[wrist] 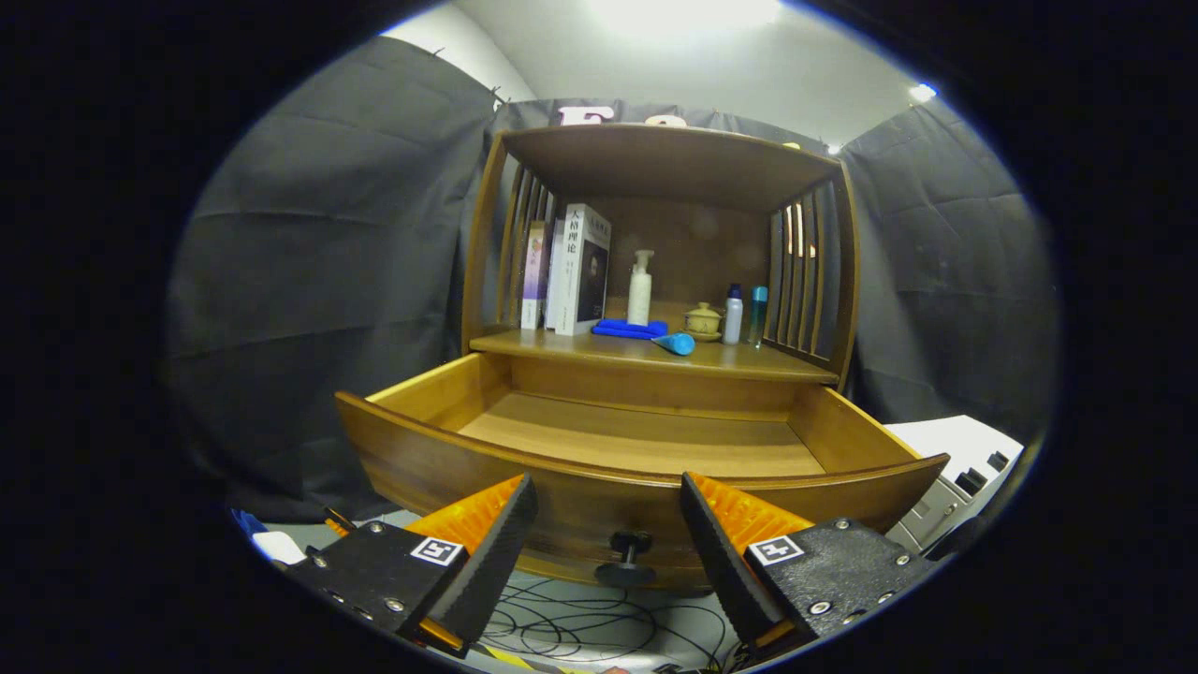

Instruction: Pull open the drawer, take out the items inside it, and place them on the countertop above the cabinet.

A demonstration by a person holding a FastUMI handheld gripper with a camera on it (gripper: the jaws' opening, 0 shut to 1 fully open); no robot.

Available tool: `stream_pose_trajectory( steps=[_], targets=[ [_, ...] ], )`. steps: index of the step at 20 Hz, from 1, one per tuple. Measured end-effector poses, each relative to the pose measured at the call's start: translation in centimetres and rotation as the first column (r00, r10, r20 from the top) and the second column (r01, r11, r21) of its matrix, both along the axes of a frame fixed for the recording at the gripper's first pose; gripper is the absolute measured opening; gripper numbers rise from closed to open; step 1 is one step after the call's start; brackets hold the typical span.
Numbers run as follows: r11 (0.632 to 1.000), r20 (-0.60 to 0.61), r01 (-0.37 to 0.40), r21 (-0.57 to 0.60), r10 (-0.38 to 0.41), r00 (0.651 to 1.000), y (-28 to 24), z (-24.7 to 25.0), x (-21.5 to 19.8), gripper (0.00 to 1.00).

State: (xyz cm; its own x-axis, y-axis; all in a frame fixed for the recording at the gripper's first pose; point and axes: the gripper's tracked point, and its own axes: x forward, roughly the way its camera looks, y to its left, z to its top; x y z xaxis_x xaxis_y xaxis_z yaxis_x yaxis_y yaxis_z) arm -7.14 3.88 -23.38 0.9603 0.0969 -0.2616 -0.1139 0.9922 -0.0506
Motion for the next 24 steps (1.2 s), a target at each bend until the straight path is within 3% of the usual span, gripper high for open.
stream_pose_trajectory(
  steps=[11,20,24],
  targets=[
    [0.994,-0.015,0.108,-0.024,-0.108,0.994,-1.7,-0.9,0.2,0.92],
    [0.992,0.005,0.099,-0.073,-0.099,0.995,-1.5,-1.1,0.2,0.92],
    [0.989,-0.02,0.13,-0.075,-0.132,0.991,-2.3,-2.2,0.1,0.92]
  ],
)
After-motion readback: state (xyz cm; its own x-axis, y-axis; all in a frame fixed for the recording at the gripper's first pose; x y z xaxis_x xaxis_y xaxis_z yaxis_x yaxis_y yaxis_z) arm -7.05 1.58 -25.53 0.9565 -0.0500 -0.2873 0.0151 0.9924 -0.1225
